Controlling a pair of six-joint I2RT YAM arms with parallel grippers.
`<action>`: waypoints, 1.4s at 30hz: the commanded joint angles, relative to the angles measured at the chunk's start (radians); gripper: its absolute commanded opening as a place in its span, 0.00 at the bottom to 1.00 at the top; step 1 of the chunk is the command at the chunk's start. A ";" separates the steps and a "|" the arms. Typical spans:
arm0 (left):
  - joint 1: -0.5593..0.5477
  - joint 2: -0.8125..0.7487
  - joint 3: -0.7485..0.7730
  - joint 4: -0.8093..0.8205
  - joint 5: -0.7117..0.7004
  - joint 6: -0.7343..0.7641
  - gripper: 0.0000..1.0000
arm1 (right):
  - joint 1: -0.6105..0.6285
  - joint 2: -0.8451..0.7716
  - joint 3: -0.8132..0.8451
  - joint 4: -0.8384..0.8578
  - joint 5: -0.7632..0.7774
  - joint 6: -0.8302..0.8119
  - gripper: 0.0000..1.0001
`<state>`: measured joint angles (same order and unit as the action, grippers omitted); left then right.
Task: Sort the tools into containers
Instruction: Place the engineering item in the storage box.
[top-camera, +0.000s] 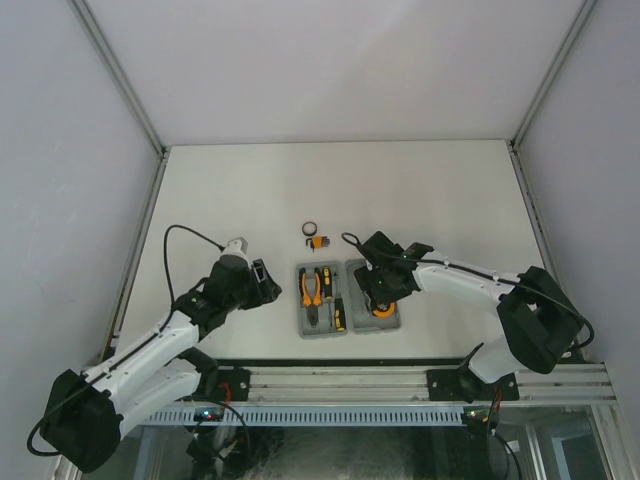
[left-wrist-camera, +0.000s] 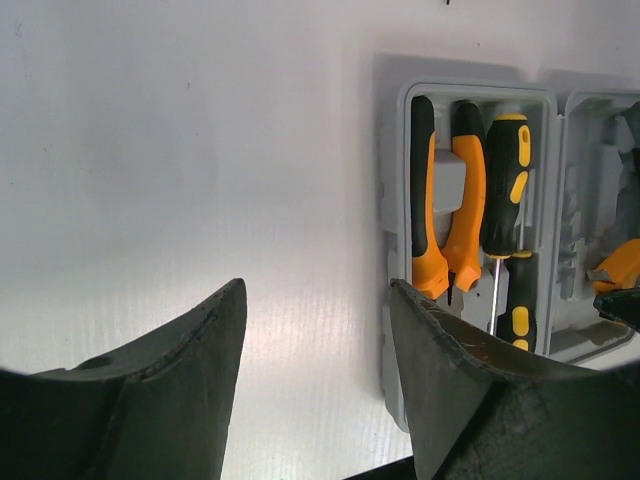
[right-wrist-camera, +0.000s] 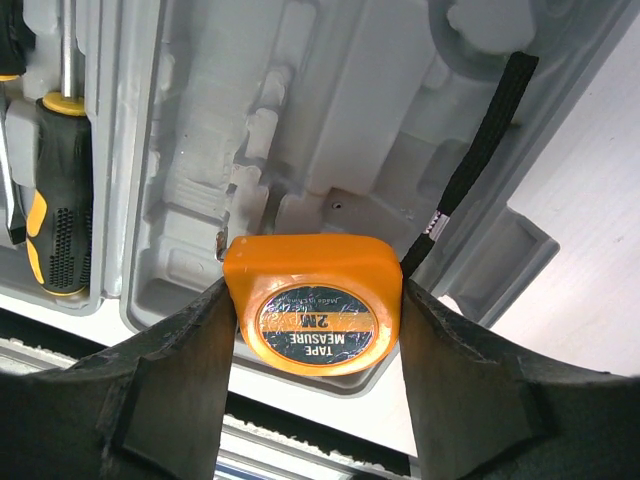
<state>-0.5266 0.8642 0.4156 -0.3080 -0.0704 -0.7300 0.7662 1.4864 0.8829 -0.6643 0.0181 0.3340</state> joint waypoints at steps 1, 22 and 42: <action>0.007 -0.001 0.018 0.040 0.014 0.018 0.63 | 0.003 -0.044 -0.004 0.008 0.013 0.056 0.46; 0.007 0.001 0.012 0.047 0.020 0.015 0.63 | 0.038 -0.031 -0.011 -0.066 -0.005 0.066 0.70; 0.006 0.007 0.025 0.057 0.029 0.003 0.63 | 0.053 -0.183 -0.011 -0.034 0.062 0.008 0.38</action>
<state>-0.5266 0.8707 0.4156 -0.2943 -0.0563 -0.7307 0.8139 1.3106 0.8711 -0.7448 0.0650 0.3676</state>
